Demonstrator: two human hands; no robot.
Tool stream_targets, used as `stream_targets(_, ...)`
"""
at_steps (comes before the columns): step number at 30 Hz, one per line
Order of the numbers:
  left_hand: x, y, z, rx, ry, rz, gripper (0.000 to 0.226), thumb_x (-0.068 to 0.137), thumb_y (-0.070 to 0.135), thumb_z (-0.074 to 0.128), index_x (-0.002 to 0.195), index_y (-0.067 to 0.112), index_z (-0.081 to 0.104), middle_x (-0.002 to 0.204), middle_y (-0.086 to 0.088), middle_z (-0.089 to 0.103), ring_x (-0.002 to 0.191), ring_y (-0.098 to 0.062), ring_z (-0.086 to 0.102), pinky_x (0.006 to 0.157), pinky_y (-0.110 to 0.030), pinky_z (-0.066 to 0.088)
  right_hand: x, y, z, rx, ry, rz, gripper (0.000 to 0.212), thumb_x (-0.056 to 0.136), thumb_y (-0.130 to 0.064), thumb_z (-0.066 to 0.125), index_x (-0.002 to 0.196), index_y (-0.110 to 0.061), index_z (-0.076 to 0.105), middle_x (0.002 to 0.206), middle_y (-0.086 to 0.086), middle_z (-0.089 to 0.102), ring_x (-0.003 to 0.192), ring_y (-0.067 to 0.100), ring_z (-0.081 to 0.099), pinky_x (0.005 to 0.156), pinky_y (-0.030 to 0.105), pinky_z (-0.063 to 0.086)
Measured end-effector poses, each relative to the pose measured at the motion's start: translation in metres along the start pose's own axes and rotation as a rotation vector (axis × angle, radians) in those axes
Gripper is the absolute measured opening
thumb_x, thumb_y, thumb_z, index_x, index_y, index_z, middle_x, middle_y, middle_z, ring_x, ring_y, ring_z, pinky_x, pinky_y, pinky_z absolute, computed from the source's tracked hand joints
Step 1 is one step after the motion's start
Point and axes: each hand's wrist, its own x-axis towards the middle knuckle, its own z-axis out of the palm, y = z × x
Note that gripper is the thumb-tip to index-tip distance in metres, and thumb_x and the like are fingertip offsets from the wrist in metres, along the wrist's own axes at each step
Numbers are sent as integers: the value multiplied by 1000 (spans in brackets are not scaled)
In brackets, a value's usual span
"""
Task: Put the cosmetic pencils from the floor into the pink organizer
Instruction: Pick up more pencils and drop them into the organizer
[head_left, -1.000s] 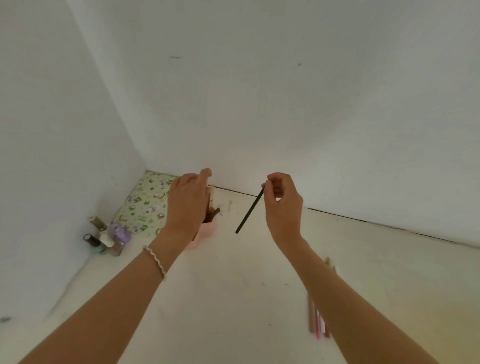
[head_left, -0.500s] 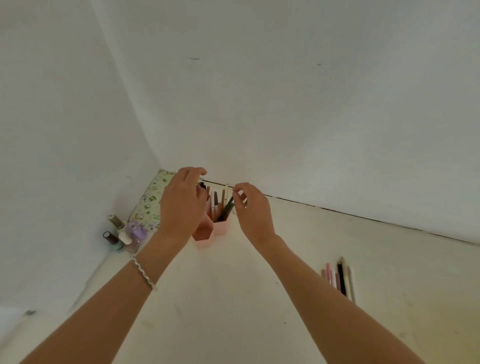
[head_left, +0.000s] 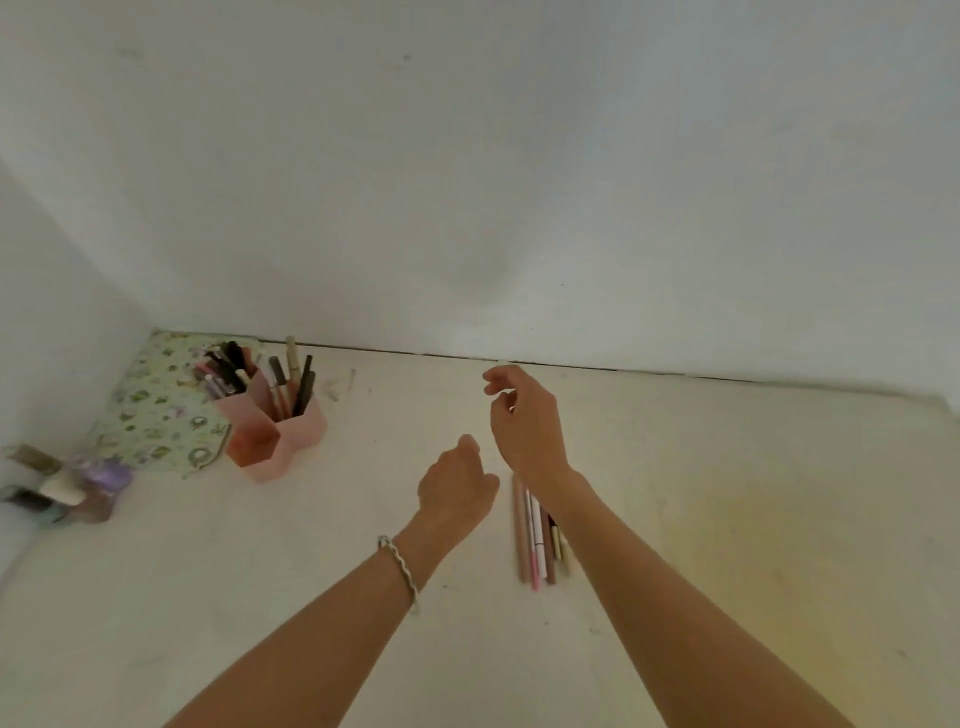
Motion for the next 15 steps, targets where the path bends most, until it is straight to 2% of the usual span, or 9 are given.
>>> stream_targets(5,-3,20,42,38,-12,-20,37,98,42,42,121,14,47,110,-4,64,98,-25,64,76,-34,48,-9,36,-44,-15,21,51,35,86,6,43,100,-14,67,90,-4,67,80,10,62,71,22,48)
stream_targets(9,-4,29,57,88,14,-9,19,99,22,40,114,13,48,108,-7,62,95,-26,64,70,-31,44,-17,56,-64,19,46,98,28,88,3,47,97,-14,68,89,-3,67,77,16,63,70,23,50)
stream_targets(12,-6,35,62,105,8,18,11,99,21,44,106,13,46,103,-7,61,86,-24,62,68,-32,46,-20,68,-73,26,49,121,26,88,2,48,96,-13,68,90,-1,68,68,12,59,65,19,46)
stream_targets(15,-6,40,63,92,-4,15,12,100,21,45,108,11,46,102,-9,62,88,-26,63,72,-34,49,-20,76,-78,19,53,138,27,88,1,48,95,-15,68,90,-2,68,59,5,53,60,15,41)
